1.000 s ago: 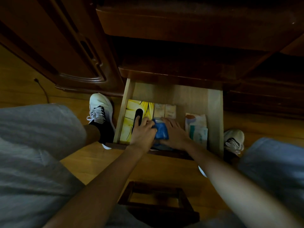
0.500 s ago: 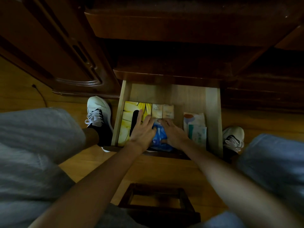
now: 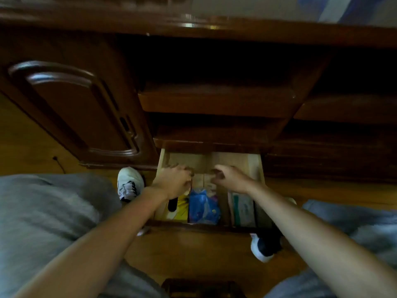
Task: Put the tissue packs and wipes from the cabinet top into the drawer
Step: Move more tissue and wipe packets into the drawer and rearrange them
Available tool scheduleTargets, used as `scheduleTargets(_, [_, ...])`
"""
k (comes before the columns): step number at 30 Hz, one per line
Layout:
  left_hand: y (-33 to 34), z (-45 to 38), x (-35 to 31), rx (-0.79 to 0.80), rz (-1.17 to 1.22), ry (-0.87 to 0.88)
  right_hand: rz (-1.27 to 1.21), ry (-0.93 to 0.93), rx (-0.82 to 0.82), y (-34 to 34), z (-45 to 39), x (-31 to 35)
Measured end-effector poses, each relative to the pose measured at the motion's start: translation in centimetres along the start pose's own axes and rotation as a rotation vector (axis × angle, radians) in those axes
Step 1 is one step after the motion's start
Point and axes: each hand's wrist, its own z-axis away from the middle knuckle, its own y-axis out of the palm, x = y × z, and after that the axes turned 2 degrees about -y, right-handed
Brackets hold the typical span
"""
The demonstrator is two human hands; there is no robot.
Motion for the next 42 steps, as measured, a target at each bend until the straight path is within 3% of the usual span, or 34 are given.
scheduleTargets(3, [-7.5,0.9,0.5,-0.339,0.039,0.003,0.064,-0.118,-0.181,-5.3,3.0,4.0])
scheduleTargets(7, [-19.5,2.0,0.2,-0.821,0.063,0.070,0.211,-0.417,-0.736,-14.2,6.9,10.3])
scheduleTargets(9, [-24.9,2.0,-0.4,-0.962,0.057,0.087,0.298,-0.501,-1.007,-18.8,8.1,13.3])
scheduleTargets(11, [-29.0,1.5,-0.9,-1.029,0.062,0.085,0.405,-0.503,-1.148,-23.0,8.6,15.6])
scheduleTargets(16, [-34.8,-2.7,-1.0,-0.964,0.097,0.059,0.631,-0.167,-0.857,-28.3,7.3,16.8])
scheduleTargets(21, [-37.4,-9.5,-1.4,-0.809,0.114,0.022,0.748,-0.251,-0.943,-30.8,5.8,16.6])
scheduleTargets(27, [-39.8,-19.4,-3.3,-0.674,0.095,0.050,0.446,-0.179,-0.883,-37.2,2.6,16.4])
scheduleTargets(36, [-44.9,-36.7,-6.0,-0.755,0.239,0.119,0.592,0.142,-0.818,-49.5,-9.4,14.2])
scheduleTargets(38, [-46.3,-41.2,-7.0,-0.760,0.226,0.130,0.720,0.157,-0.786,-50.9,-11.4,12.9])
scheduleTargets(42, [-46.4,-49.0,-7.7,-0.553,0.206,0.072,0.777,0.064,-0.849,-51.9,-13.2,10.7])
